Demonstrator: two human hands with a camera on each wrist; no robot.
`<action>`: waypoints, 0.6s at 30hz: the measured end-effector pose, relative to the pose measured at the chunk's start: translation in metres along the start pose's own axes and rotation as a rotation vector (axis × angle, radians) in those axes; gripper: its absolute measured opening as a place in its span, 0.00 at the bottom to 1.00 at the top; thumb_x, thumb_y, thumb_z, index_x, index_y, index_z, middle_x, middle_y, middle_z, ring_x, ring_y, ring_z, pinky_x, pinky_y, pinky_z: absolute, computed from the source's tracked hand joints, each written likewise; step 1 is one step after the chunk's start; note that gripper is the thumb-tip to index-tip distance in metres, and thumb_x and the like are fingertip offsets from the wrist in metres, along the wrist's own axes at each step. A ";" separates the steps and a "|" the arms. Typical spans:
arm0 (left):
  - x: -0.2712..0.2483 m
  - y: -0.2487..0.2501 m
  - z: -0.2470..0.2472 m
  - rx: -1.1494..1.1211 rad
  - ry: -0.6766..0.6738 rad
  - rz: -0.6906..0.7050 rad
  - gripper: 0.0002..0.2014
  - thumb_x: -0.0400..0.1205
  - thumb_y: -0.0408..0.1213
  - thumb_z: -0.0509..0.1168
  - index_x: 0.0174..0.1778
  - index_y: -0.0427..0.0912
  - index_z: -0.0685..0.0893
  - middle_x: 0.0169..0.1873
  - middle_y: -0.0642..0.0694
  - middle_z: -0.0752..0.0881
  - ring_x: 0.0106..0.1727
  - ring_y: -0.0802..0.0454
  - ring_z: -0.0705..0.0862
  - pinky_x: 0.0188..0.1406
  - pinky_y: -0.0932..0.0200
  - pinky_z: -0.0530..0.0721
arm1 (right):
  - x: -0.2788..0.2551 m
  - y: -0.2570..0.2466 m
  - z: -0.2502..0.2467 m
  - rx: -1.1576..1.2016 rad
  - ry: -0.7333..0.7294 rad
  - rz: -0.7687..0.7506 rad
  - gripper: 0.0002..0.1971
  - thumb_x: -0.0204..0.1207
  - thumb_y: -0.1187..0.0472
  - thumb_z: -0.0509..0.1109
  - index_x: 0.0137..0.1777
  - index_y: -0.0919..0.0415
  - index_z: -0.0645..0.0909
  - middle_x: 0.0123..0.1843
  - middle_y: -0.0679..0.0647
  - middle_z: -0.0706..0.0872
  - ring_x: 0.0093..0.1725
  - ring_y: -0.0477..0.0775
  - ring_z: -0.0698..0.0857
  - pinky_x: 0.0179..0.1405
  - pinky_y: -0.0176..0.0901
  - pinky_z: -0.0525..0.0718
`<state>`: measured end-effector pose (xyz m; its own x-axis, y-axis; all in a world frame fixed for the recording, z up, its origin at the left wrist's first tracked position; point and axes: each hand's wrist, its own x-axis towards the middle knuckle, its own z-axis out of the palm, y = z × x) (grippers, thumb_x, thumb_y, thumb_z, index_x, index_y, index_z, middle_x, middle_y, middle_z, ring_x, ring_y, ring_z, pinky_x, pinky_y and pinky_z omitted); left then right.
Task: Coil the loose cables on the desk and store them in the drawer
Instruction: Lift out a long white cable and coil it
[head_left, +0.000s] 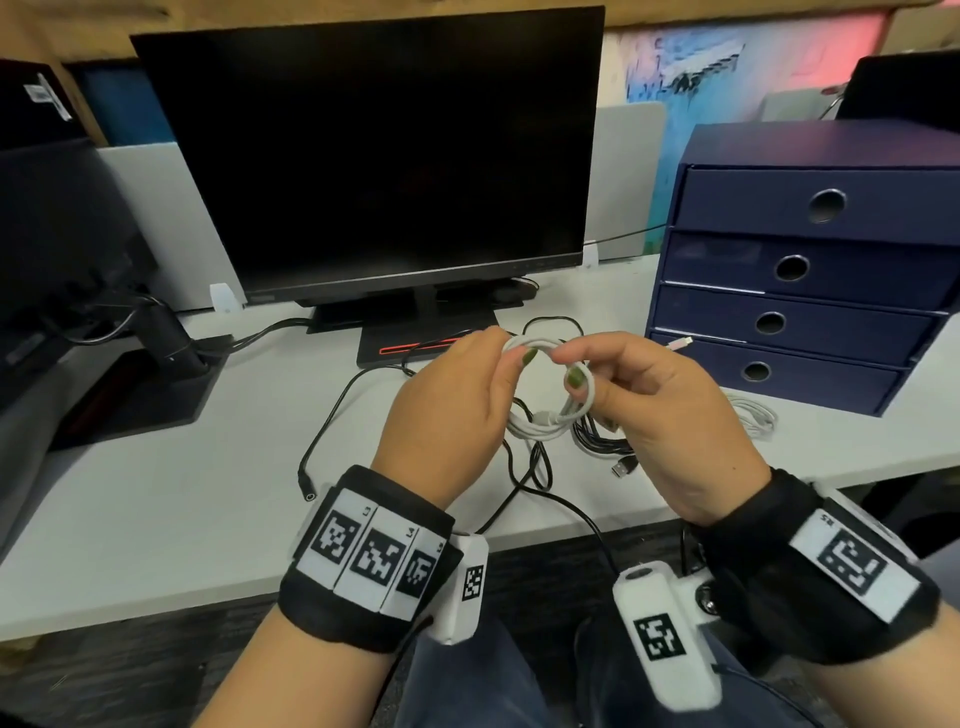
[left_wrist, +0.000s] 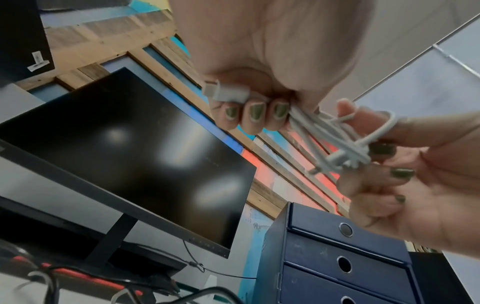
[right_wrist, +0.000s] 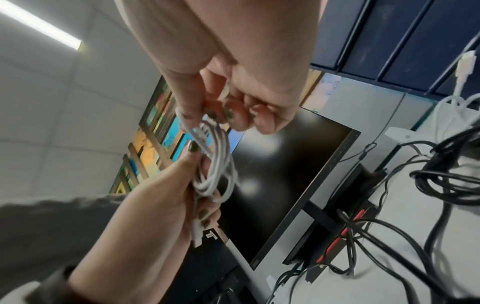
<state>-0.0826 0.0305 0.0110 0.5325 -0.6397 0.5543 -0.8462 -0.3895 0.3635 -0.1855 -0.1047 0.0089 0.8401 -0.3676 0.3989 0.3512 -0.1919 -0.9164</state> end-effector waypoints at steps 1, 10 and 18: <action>0.001 0.000 -0.002 0.027 0.022 -0.002 0.17 0.84 0.52 0.41 0.43 0.48 0.71 0.32 0.56 0.71 0.35 0.54 0.74 0.32 0.55 0.72 | 0.000 -0.001 -0.003 0.003 -0.021 0.015 0.11 0.77 0.65 0.69 0.49 0.49 0.90 0.37 0.68 0.77 0.33 0.60 0.70 0.33 0.42 0.70; 0.002 -0.001 -0.003 -0.002 0.075 -0.080 0.21 0.83 0.54 0.41 0.42 0.44 0.72 0.30 0.54 0.71 0.32 0.53 0.74 0.32 0.51 0.76 | 0.002 0.001 0.003 -0.138 0.073 0.061 0.14 0.71 0.62 0.76 0.55 0.51 0.81 0.42 0.55 0.86 0.40 0.51 0.85 0.43 0.44 0.84; 0.002 -0.002 -0.004 0.070 0.054 -0.082 0.21 0.83 0.54 0.41 0.44 0.44 0.72 0.31 0.53 0.71 0.34 0.49 0.76 0.33 0.49 0.78 | 0.004 0.003 0.005 -0.042 0.127 0.095 0.03 0.76 0.67 0.71 0.46 0.64 0.86 0.35 0.57 0.91 0.33 0.49 0.89 0.36 0.36 0.87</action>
<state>-0.0797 0.0326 0.0142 0.5984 -0.5679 0.5652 -0.7980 -0.4853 0.3573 -0.1795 -0.1020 0.0078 0.8084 -0.4977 0.3142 0.2532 -0.1879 -0.9490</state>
